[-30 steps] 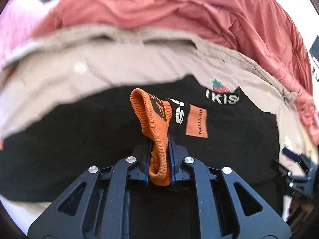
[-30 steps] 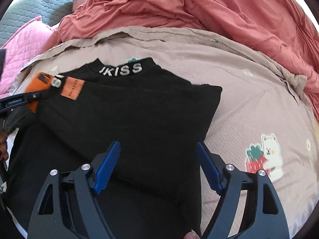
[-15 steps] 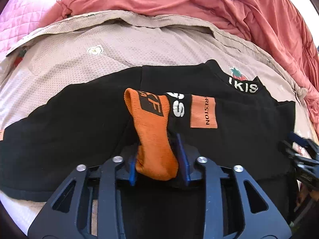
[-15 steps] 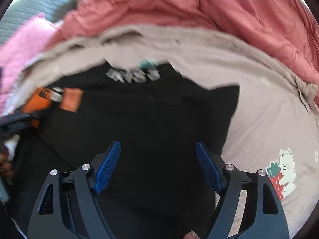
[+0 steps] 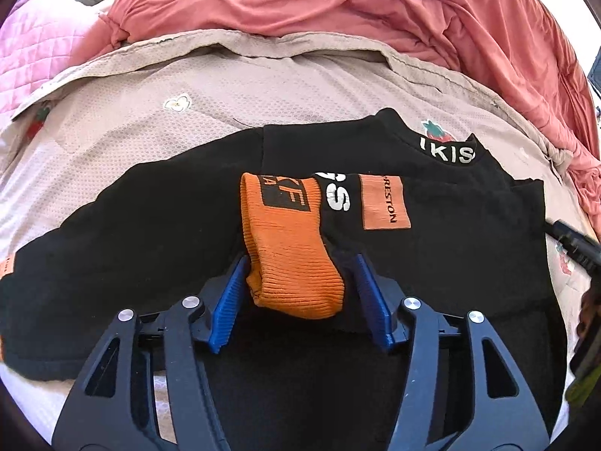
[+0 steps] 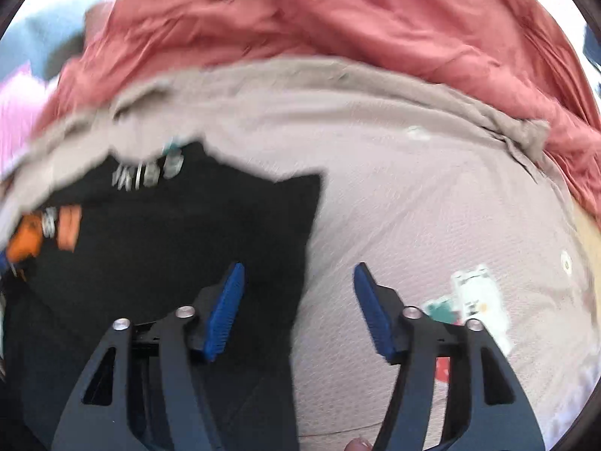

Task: Fold small clothes

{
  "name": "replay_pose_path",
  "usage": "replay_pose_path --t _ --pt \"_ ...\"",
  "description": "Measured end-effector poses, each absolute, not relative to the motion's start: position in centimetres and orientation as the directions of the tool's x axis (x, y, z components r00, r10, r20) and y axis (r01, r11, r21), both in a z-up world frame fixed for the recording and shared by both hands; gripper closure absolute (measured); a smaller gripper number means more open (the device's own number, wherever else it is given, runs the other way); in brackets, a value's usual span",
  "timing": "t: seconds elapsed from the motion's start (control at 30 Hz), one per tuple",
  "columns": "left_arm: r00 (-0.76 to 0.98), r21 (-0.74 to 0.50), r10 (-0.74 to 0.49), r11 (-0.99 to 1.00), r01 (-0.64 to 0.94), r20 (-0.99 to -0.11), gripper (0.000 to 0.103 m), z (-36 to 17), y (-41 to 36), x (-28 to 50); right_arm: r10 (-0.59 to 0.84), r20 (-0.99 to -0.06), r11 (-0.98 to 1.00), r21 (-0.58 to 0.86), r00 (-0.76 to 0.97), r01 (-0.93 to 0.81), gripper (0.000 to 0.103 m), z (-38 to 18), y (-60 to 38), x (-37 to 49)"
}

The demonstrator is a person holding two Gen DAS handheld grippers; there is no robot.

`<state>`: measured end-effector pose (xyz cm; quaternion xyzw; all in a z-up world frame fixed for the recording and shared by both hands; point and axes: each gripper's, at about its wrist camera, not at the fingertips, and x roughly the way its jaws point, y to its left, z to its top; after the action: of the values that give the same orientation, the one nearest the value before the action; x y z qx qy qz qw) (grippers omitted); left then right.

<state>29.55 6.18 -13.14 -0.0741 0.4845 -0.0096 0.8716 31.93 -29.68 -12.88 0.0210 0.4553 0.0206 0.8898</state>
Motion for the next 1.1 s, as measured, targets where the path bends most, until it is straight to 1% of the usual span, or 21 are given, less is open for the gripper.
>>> replay_pose_path --t 0.07,0.17,0.2,0.23,0.27,0.3,0.33,0.4,0.53,0.63,0.67,0.7,0.73,0.77,0.83,0.87,0.9,0.97,1.03,1.07,1.1 --pt "0.535 -0.153 -0.096 0.986 -0.063 -0.839 0.053 -13.1 6.3 29.6 0.103 -0.811 0.989 0.144 0.576 0.025 0.039 -12.7 -31.1 33.0" --pt "0.538 -0.158 -0.1 0.985 -0.063 -0.837 0.052 -12.9 6.2 29.6 0.147 -0.828 0.976 0.21 0.541 0.057 0.04 -13.5 -31.7 34.9" --pt "0.538 -0.155 -0.097 0.986 -0.063 -0.837 0.052 -12.9 6.2 29.6 0.161 -0.834 0.974 0.22 0.529 0.05 0.044 -13.8 -31.5 35.4" --pt "0.538 -0.15 -0.095 0.987 -0.06 -0.838 0.052 -12.8 6.1 29.7 0.181 -0.834 0.972 0.234 0.521 0.037 0.052 -13.8 -31.3 35.6" --pt "0.537 -0.148 -0.092 0.987 -0.062 -0.839 0.052 -12.8 6.1 29.7 0.221 -0.839 0.965 0.261 0.497 0.011 0.057 -14.3 -30.9 36.1" --pt "0.536 -0.15 -0.093 0.987 -0.063 -0.839 0.052 -12.8 6.1 29.7 0.238 -0.846 0.963 0.27 0.478 -0.001 0.081 -14.7 -30.5 36.3" --pt "0.538 -0.156 -0.098 0.986 -0.062 -0.837 0.052 -12.7 6.0 29.7 0.259 -0.855 0.96 0.278 0.448 -0.024 0.09 -15.1 -30.2 36.5" --pt "0.543 -0.161 -0.108 0.986 -0.05 -0.832 0.052 -12.3 5.8 29.6 0.246 -0.854 0.966 0.254 0.459 -0.045 0.091 -14.5 -30.1 36.2" --pt "0.554 -0.141 -0.109 0.99 -0.015 -0.825 0.052 -11.8 5.2 29.5 0.2 -0.856 0.976 0.216 0.476 -0.022 0.091 -14.0 -31.6 36.5" --pt "0.504 -0.115 -0.07 0.992 -0.058 -0.861 0.048 -13.4 5.3 30.3 0.117 -0.884 0.993 0.096 0.453 -0.07 0.086 -15.8 -30.2 36.9" --pt "0.496 -0.123 -0.073 0.99 -0.069 -0.865 0.047 -13.9 5.5 30.3 0.074 -0.881 0.996 0.041 0.468 -0.079 0.082 -16.0 -29.6 36.8" --pt "0.494 -0.135 -0.08 0.988 -0.076 -0.866 0.045 -14.2 5.7 30.3 0.037 -0.879 0.997 0.002 0.476 -0.074 0.065 -16.1 -29.5 36.7" --pt "0.495 -0.146 -0.085 0.985 -0.087 -0.864 0.044 -14.4 6.1 30.1 -0.005 -0.874 0.998 -0.034 0.486 -0.051 0.052 -15.9 -29.6 36.6" --pt "0.5 -0.157 -0.093 0.984 -0.089 -0.861 0.043 -14.3 6.3 29.8 -0.02 -0.873 0.999 -0.037 0.487 -0.026 0.049 -15.6 -30.0 36.5" --pt "0.529 -0.171 -0.101 0.982 -0.085 -0.842 0.043 -13.6 6.8 29.0 -0.025 -0.86 1.0 -0.026 0.51 0.005 0.048 -14.3 -30.5 35.5" --pt "0.542 -0.156 -0.084 0.984 -0.089 -0.836 0.043 -13.1 6.9 28.6 -0.027 -0.837 1.0 -0.027 0.547 0.008 0.046 -13.1 -30.6 34.5" --pt "0.558 -0.151 -0.075 0.984 -0.091 -0.827 0.044 -12.5 7.0 28.3 0.002 -0.813 1.0 -0.006 0.582 -0.012 0.045 -12.1 -30.4 33.3" --pt "0.583 -0.16 -0.082 0.984 -0.083 -0.808 0.044 -11.6 6.7 27.8 0.093 -0.789 0.995 0.045 0.608 -0.094 0.045 -11.0 -29.2 31.3" --pt "0.602 -0.147 -0.075 0.986 -0.072 -0.795 0.043 -10.9 5.7 27.5 0.15 -0.793 0.98 0.042 0.59 -0.194 0.045 -11.1 -26.8 29.8" --pt "0.601 -0.139 -0.076 0.989 -0.058 -0.795 0.04 -10.9 5.0 27.5 0.168 -0.801 0.97 0.029 0.575 -0.243 0.045 -11.5 -25.5 29.1" --pt "0.596 -0.127 -0.077 0.991 -0.043 -0.799 0.032 -11.0 4.3 27.6 0.171 -0.807 0.964 0.02 0.565 -0.263 0.045 -11.8 -24.7 28.8"
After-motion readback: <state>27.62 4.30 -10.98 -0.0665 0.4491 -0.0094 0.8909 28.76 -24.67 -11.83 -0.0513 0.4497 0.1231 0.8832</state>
